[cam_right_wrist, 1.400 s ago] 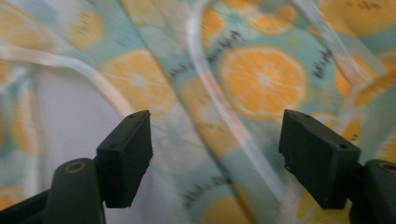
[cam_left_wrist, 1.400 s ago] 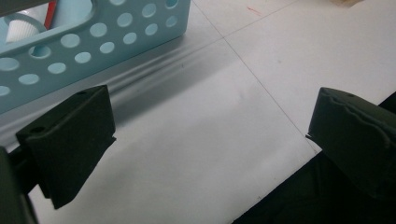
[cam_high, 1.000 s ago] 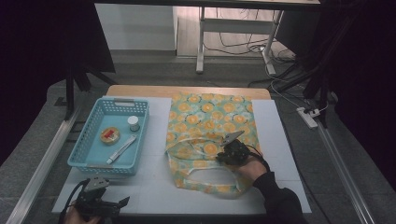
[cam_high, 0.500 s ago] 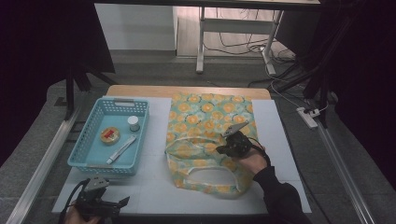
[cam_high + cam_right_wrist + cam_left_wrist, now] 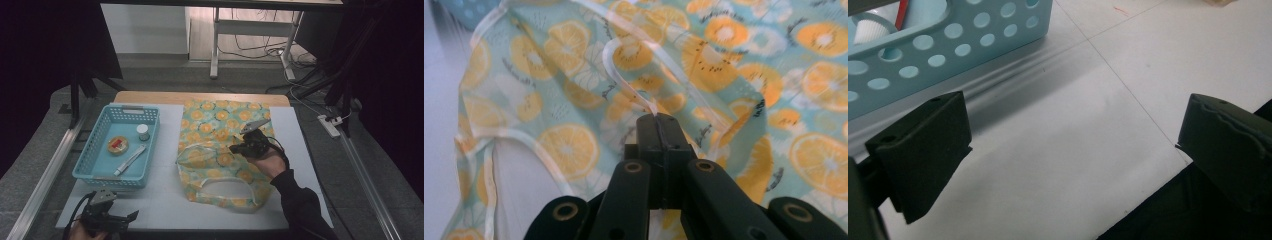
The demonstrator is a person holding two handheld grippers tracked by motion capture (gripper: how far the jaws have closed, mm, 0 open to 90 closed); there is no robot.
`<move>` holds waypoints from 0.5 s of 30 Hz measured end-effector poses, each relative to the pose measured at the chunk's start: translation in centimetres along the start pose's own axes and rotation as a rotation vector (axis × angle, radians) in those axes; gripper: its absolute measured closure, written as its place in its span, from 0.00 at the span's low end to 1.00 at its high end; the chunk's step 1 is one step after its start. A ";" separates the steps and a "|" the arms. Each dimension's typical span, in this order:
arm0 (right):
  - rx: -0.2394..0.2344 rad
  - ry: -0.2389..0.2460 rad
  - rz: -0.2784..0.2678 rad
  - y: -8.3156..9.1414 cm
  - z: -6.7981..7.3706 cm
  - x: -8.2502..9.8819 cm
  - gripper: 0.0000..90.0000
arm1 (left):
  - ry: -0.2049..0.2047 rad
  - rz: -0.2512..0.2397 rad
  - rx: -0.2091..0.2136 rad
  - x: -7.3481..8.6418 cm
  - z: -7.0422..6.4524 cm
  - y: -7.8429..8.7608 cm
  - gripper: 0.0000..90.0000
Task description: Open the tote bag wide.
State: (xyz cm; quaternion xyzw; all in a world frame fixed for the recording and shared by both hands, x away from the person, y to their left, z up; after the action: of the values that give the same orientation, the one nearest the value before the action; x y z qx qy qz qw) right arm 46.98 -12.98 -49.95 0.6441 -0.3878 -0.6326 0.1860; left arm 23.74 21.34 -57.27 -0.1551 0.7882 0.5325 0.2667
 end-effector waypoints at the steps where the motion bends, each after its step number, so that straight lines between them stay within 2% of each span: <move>1: 0.002 0.003 -0.003 0.1 -0.1 -0.2 1.00 | 0.000 0.000 0.000 0.0 0.0 0.0 0.01; 9: 0.036 0.029 -0.050 1.3 -1.1 -3.1 1.00 | 0.001 -0.001 0.000 0.0 0.0 0.0 0.01; 15: 0.054 0.031 -0.081 1.9 -1.7 -4.7 1.00 | 0.003 -0.003 0.002 0.0 0.0 0.0 0.01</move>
State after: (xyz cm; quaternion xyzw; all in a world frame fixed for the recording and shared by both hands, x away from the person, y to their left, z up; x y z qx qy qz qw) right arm 48.60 -11.14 -45.15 0.6739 -0.3753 -0.6188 0.1488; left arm 23.74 21.39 -57.25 -0.1567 0.7888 0.5313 0.2663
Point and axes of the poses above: each handheld gripper's, and its own axes: y roughly backward along the jaws, x roughly out of its underside, z roughly to its left, the point moved 7 cm from there along -y, roughly forward along the jaws, and after that the axes turned 15 degrees about y, right-handed, at the moved point
